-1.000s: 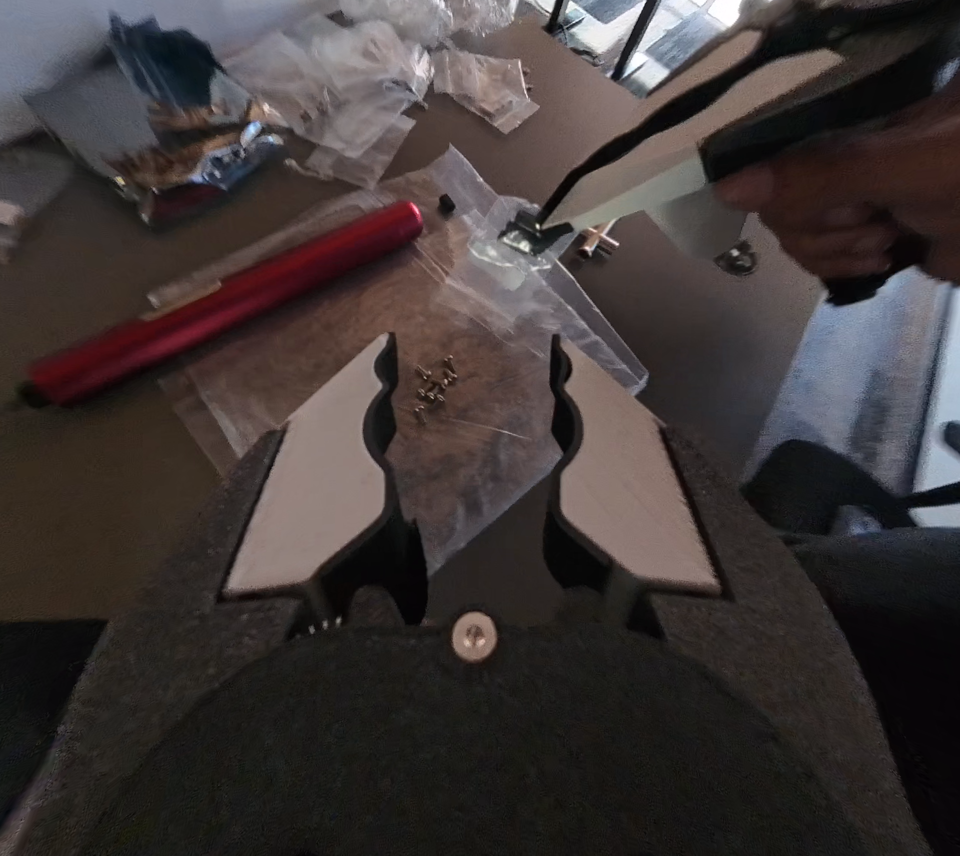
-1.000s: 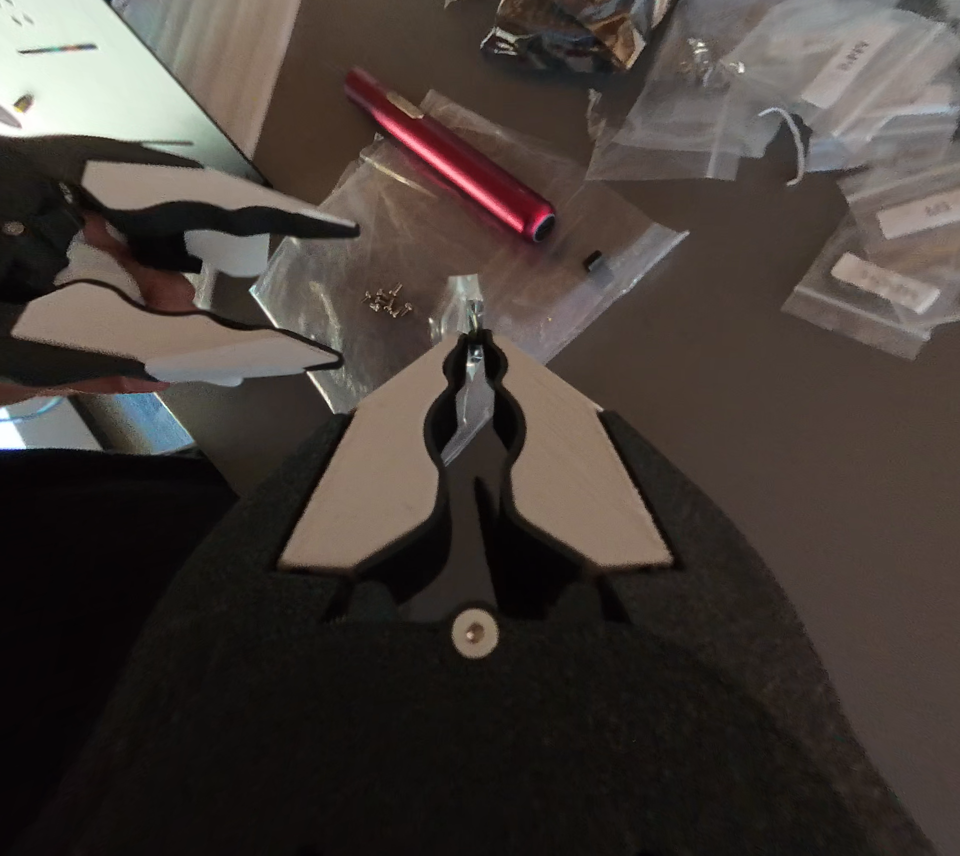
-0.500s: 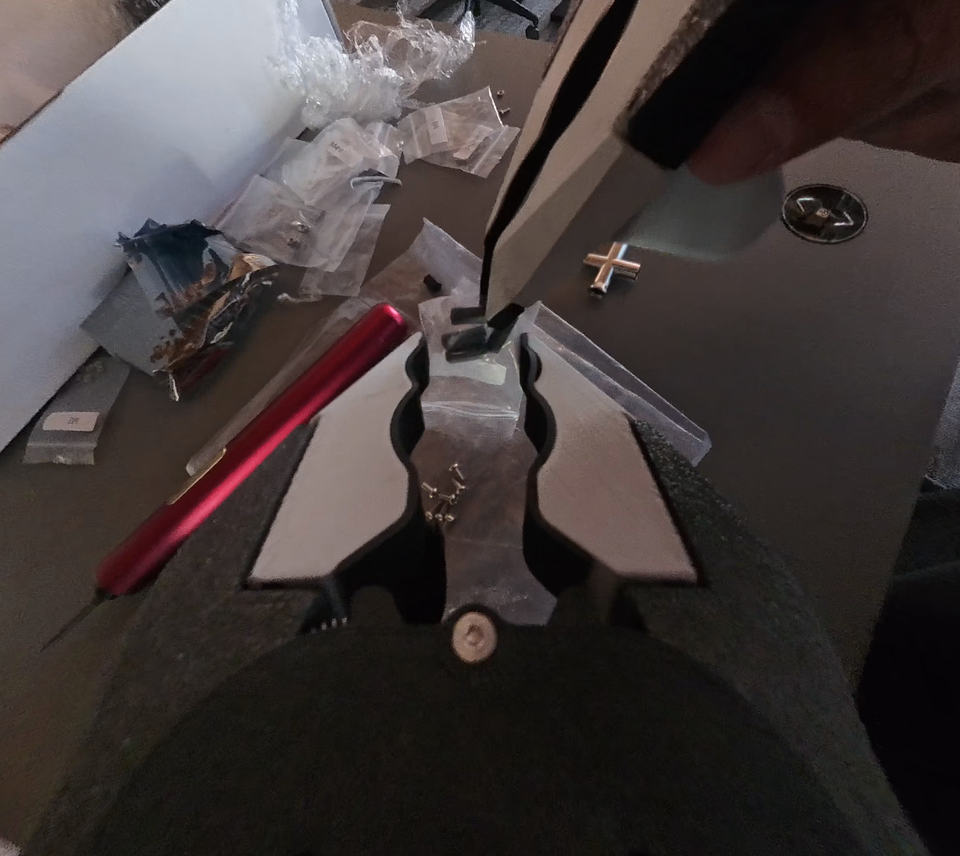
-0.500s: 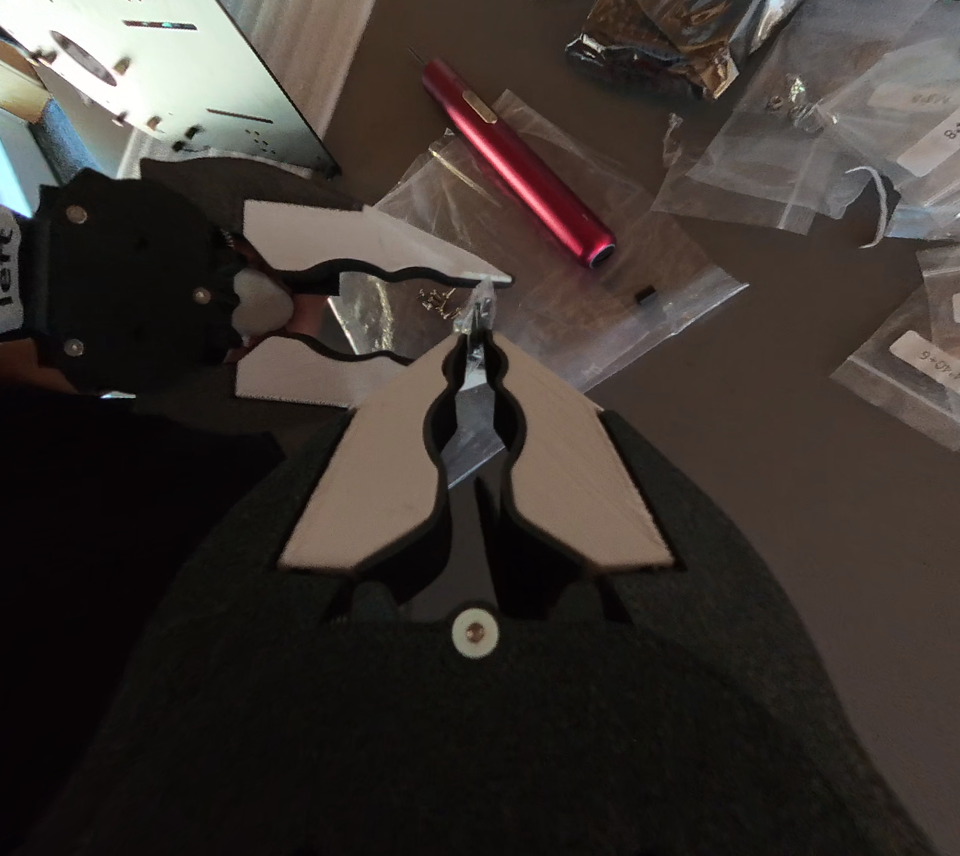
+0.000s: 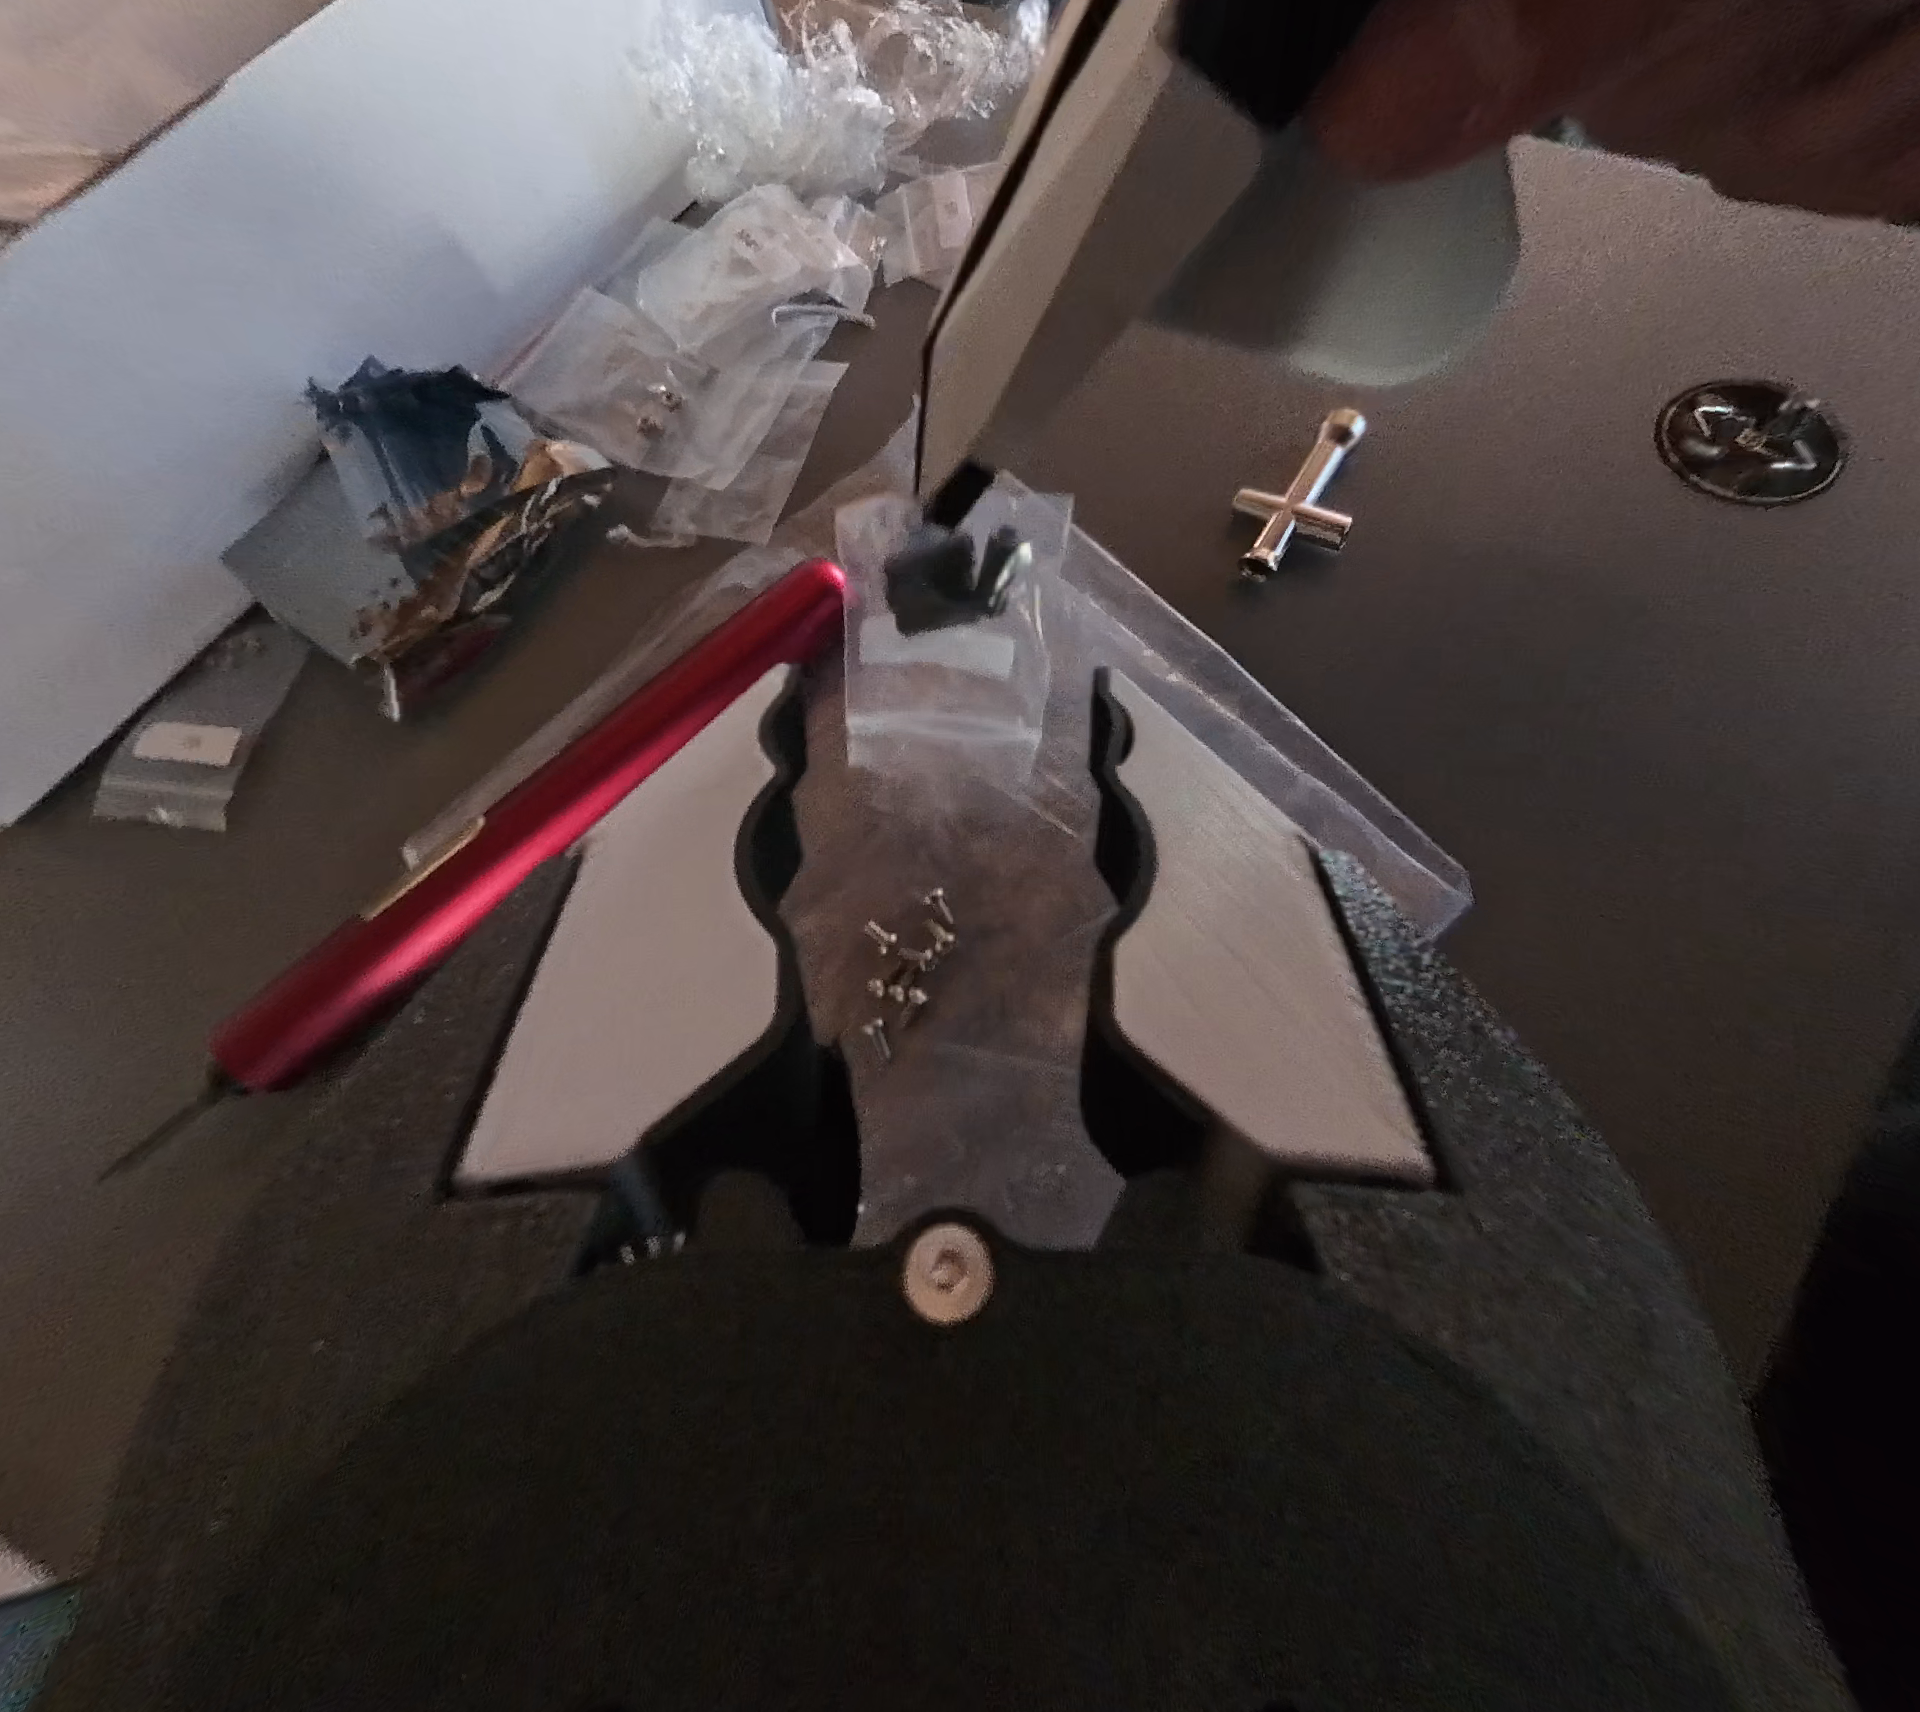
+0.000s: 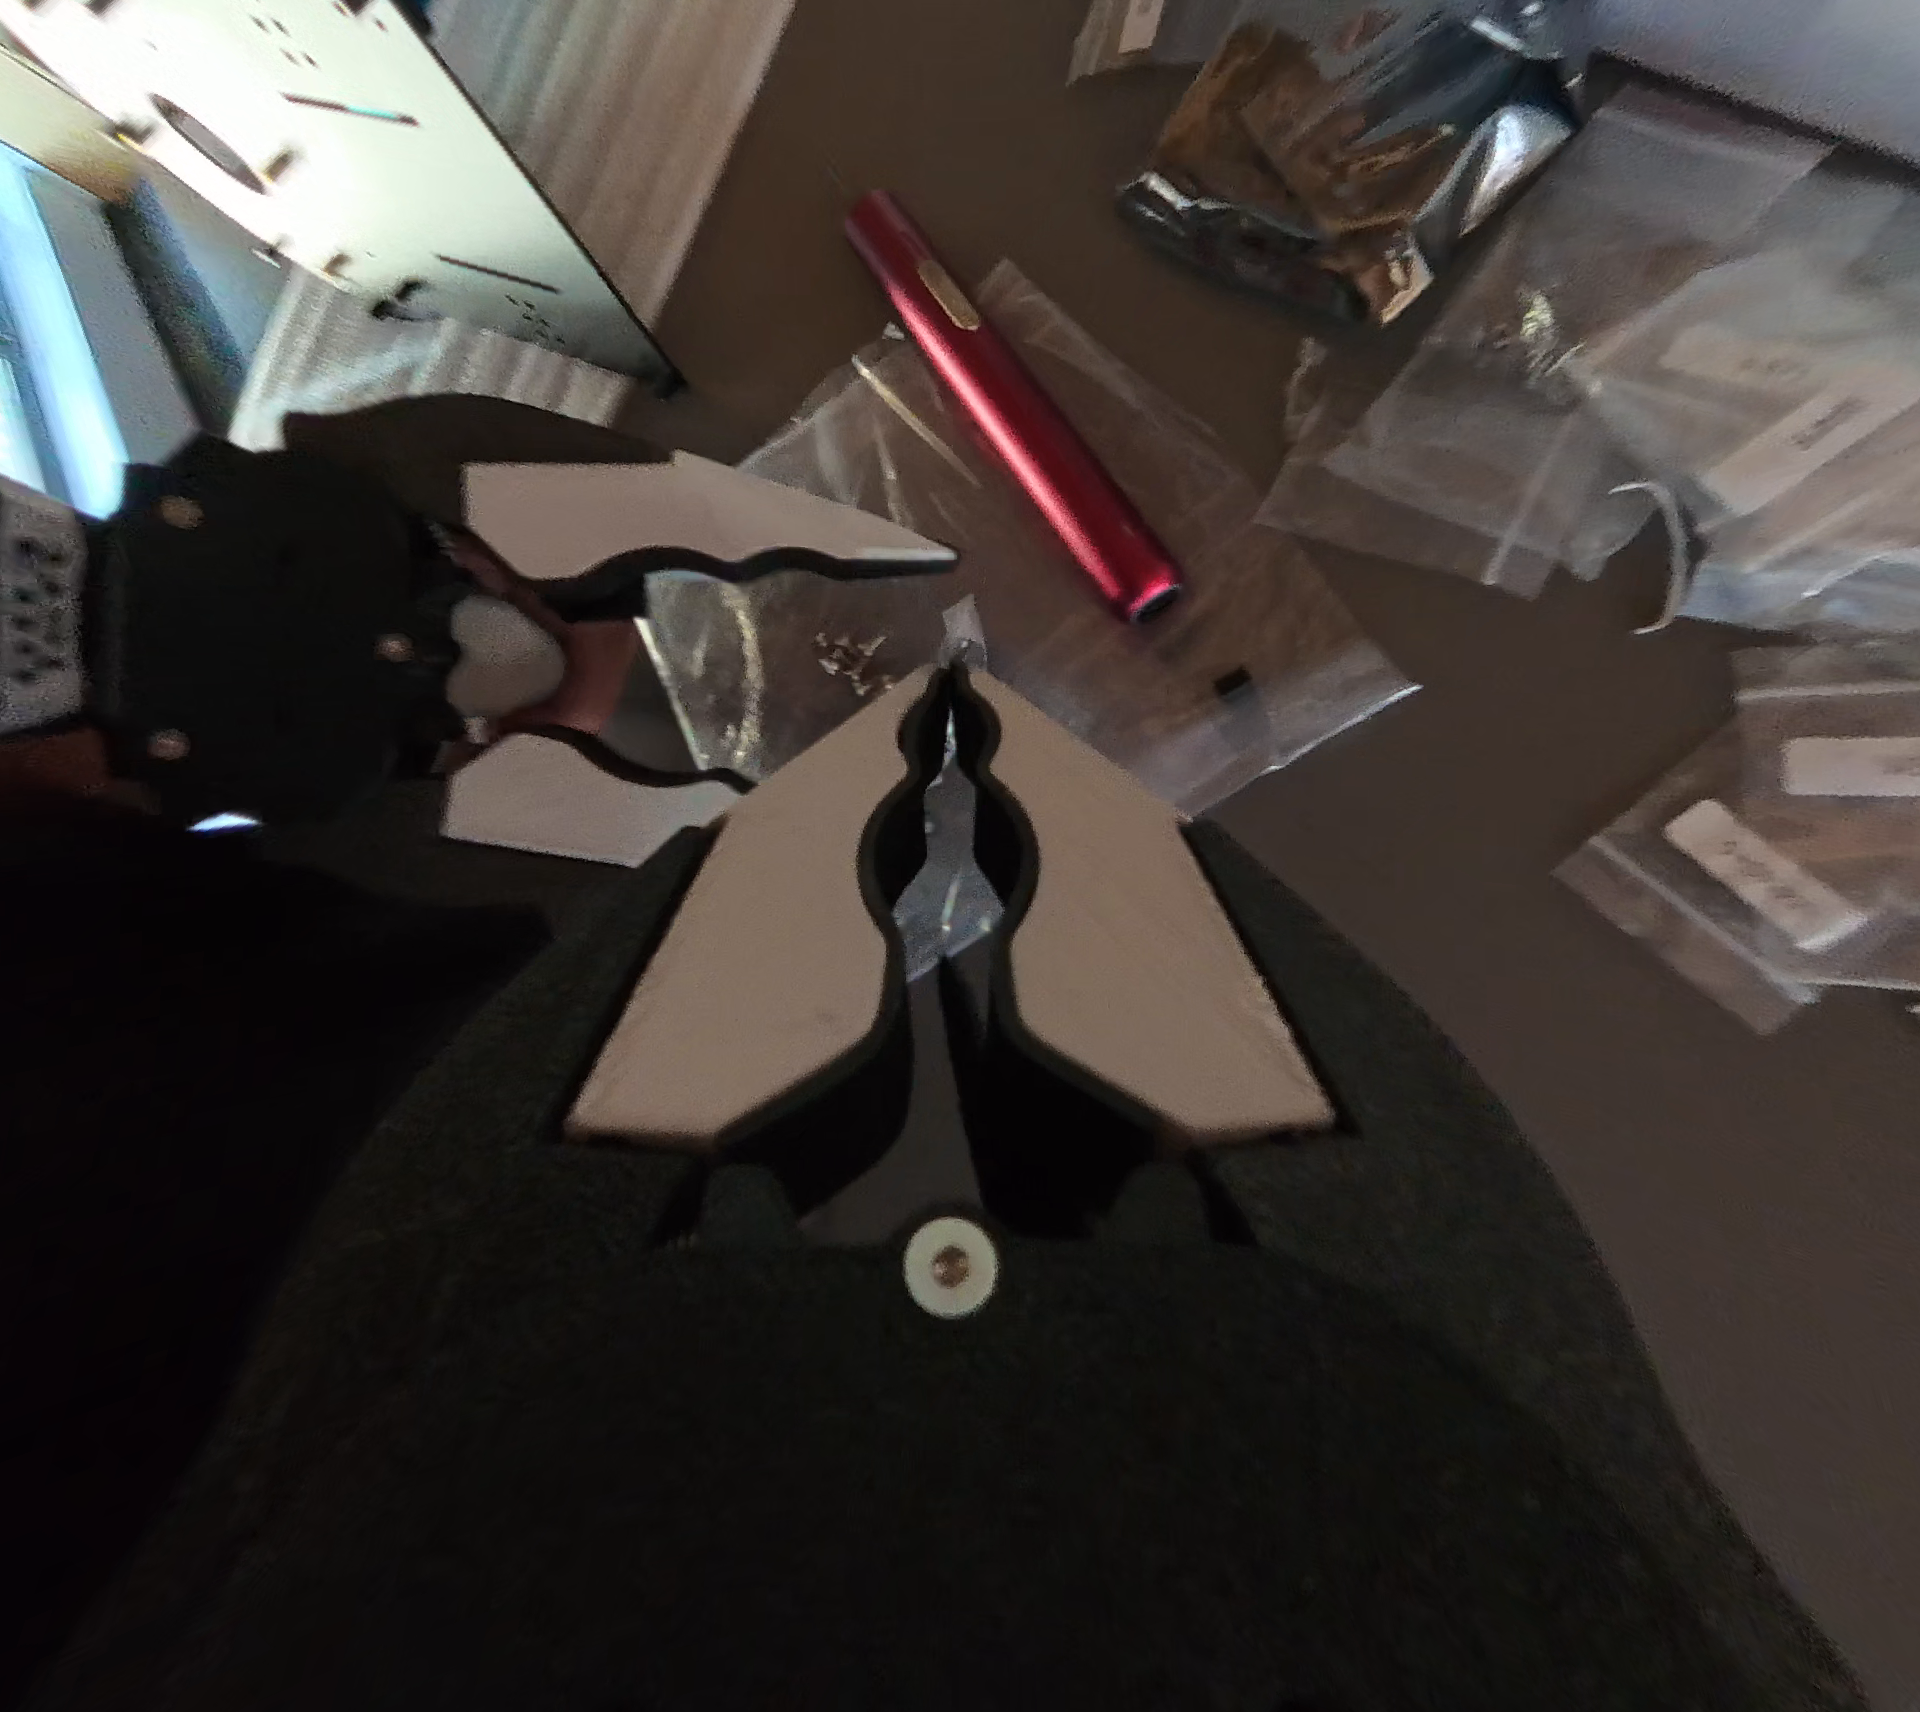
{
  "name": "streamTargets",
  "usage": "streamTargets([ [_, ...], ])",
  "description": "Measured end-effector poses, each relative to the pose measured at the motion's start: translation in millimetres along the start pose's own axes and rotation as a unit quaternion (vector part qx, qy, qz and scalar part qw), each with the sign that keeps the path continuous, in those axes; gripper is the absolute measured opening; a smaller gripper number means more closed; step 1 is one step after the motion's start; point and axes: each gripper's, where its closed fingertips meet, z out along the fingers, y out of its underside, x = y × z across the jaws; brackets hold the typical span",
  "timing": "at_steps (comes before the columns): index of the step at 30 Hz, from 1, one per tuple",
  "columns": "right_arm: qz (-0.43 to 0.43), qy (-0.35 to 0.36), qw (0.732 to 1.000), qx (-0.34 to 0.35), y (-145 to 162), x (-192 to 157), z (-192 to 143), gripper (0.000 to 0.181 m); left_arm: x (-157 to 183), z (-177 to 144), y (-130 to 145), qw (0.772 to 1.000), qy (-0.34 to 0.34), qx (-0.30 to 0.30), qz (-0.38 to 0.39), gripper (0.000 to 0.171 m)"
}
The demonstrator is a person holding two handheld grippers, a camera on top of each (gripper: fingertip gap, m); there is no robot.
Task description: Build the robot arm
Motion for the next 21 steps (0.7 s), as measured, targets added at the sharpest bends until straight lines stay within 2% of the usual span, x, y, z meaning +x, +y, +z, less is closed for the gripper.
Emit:
streamTargets([
  [3,-0.03,0.034,0.997,-0.063,12.3,6.3,3.2,0.0,-3.4,-13.1,5.0,0.999,0.008,0.003,-0.037,0.058],
  [8,-0.059,0.048,0.993,-0.086,7.9,1.0,0.5,0.0,-5.3,-32.2,17.8,0.997,0.017,0.0,-0.076,0.057],
  [12,-0.069,0.046,0.99,-0.116,15.5,-0.5,2.4,0.0,-3.6,-32.2,21.7,0.996,0.014,-0.001,-0.083,0.057],
  [16,-0.072,0.031,0.993,-0.088,4.8,-13.9,3.8,0.0,1.5,-23.8,9.1,0.997,0.02,0.013,-0.079,0.061],
  [19,-0.056,0.009,0.995,-0.087,10.2,-16.3,9.3,0.0,3.6,-12.8,-6.4,0.996,0.021,0.034,-0.078,0.062],
  [21,-0.046,-0.005,0.997,-0.068,7.1,-18.6,7.6,0.0,3.4,-4.7,-11.5,0.996,0.02,0.041,-0.075,0.044],
])
